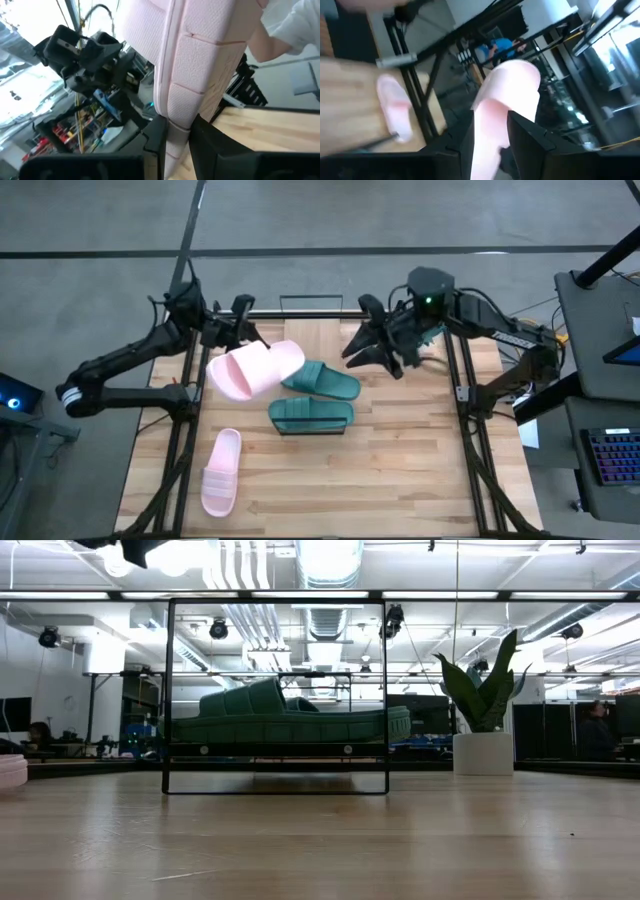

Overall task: Pick and place slides into the shelf
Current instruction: Put the top pink slipper on the shelf

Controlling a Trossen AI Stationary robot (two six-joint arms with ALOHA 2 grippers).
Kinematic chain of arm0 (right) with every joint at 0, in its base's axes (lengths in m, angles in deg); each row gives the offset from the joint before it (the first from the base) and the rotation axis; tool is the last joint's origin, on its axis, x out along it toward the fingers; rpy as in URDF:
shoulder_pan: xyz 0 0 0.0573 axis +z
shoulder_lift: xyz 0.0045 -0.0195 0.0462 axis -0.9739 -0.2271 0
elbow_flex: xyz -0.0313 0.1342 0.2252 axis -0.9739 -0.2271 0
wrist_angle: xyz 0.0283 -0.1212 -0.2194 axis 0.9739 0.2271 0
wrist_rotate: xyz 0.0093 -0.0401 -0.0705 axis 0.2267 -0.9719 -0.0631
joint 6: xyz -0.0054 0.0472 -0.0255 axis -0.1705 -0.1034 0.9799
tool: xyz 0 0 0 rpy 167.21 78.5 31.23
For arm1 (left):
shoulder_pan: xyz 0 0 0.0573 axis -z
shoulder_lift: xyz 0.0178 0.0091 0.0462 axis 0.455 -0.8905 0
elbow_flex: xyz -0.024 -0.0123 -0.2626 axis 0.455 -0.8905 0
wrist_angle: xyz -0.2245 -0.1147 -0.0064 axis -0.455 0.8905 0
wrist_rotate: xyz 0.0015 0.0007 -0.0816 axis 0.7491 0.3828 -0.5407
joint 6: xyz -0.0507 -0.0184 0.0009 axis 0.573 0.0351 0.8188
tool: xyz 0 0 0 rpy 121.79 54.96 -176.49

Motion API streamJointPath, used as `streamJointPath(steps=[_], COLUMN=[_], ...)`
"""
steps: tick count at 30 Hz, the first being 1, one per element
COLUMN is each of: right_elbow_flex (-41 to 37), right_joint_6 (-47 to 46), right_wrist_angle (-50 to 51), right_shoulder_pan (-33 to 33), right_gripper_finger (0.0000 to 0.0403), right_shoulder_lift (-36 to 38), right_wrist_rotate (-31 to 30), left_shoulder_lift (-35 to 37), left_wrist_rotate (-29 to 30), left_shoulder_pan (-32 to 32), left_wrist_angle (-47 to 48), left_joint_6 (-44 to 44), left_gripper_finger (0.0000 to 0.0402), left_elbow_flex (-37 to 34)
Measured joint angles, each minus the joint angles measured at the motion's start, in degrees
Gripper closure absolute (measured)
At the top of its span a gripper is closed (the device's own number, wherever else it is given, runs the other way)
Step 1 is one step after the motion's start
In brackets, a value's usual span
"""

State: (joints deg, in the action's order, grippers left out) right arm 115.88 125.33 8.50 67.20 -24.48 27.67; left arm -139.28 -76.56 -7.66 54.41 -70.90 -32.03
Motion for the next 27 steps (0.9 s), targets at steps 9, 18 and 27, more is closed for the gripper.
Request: streamJointPath(steps=[9,18,27], right_elbow_flex=[0.0,0.31,0.31], right_joint_6=[15.07,16.59,2.05], right_wrist_angle=[-6.44,-12.63,-10.71], right_shoulder_pan=[4.18,5.54,5.94], right_gripper_finger=[0.0261,0.0181,0.0172], right_shoulder_lift=[-5.16,-7.84,-7.42], right_wrist_rotate=[-16.07,-17.14,-19.16], left_shoulder_lift=[-2.1,-1.69,0.76], left_wrist_rotate=[-4.33,-4.29,1.98], left_shoulder_pan=[0.03,-0.01,0.06], left_wrist_angle=[-3.98,-3.79,-3.78], left_joint_6=[2.03,4.41,4.98], left_gripper_finger=[0.036,0.036,0.036], left_elbow_flex=[-1.33,-1.26,-1.26])
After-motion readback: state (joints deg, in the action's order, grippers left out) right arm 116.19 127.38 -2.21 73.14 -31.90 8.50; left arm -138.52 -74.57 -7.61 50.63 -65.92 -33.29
